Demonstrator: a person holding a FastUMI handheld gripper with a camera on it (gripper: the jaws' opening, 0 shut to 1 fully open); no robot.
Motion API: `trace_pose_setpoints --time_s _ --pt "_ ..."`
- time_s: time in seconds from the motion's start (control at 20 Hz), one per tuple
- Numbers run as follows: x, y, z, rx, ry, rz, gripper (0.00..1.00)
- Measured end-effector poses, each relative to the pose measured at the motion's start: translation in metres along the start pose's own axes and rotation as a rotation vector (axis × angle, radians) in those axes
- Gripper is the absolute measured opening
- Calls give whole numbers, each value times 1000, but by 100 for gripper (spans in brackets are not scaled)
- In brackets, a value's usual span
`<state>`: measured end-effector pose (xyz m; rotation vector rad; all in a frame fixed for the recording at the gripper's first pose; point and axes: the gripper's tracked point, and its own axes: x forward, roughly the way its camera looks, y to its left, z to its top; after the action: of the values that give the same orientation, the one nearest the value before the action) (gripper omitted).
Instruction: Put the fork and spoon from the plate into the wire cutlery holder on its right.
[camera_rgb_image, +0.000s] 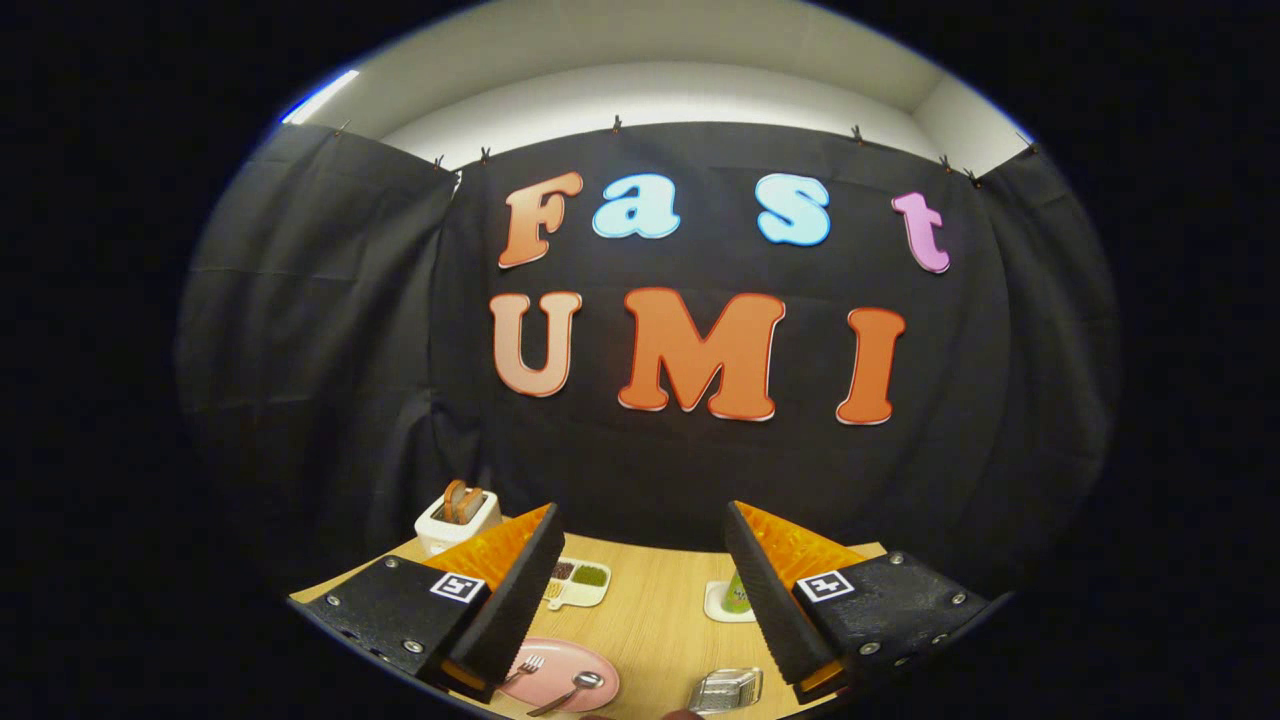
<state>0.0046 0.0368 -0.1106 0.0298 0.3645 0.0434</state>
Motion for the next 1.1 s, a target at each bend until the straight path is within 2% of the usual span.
trace_pose_setpoints --time_s 0.15,0.55,1.1 --pt "5 24 -44 66 145 69 97" --pt "10 59 -151 113 493 107 96" --pt "-7 91 -287 132 888 56 94"
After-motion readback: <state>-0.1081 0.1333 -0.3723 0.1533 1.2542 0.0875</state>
